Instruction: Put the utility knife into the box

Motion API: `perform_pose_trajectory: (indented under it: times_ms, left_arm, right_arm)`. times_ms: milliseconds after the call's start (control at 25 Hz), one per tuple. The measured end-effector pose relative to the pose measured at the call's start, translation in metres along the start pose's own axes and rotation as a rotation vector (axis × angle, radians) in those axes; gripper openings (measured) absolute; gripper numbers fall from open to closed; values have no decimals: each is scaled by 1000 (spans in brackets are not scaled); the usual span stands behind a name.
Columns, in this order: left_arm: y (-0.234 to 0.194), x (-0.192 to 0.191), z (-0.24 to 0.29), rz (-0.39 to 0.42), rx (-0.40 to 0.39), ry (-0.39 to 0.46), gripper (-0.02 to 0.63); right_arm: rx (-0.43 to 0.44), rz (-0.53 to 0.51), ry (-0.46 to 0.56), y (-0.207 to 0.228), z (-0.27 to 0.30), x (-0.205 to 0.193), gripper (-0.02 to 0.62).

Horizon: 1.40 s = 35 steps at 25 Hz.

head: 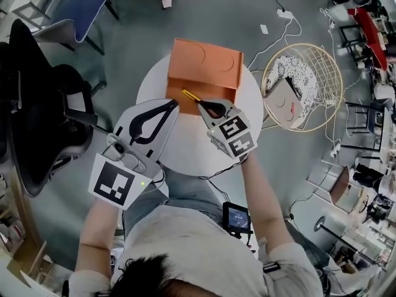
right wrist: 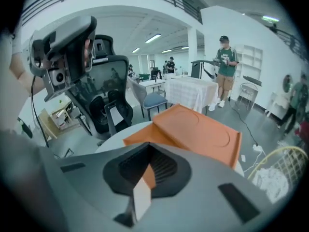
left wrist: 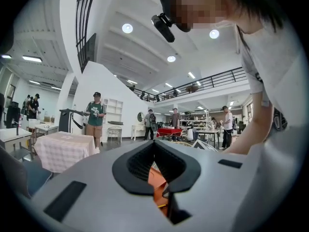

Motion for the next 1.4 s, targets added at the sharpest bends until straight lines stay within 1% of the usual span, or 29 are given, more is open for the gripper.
perform_pose_trajectory:
  times_ms: [240,400,720,880,1000,1200,1400]
  left_arm:
    - [10,8,-17,43,-135,22,9]
    - [17,8,-26,77,-213,26,9]
    - [34,10,-33,122,-371,37,9]
    - [42,10,-40,138,-414,43,9]
    - [47,10,-45,160,-461,50,9]
    - [54,9,-64,185,-500,64,9]
    - [55,12,-83,204,-514,69,9]
  right_arm:
    - [-71,181,219,-31,-50,11,6]
    - [-134,242,339,-59,-83,20,6]
    - [-284,306,499,-102,-132,26,6]
    - [-330,311,562,-123,-153,30,6]
    - [-384,322,611,-137,-168,31,6]
    - [-443,315,668,-170,-187,33,6]
    - [-473,312,719,-198,-201,41,6]
Point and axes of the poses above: the fingertips, and each gripper's own axes: z forward along the fingers, y to its right, x out of its top, the point moved 5 cm from there along -z, backward along the fingers, and after that the axes turned 12 degrees about -y, right-handed, at the moved point
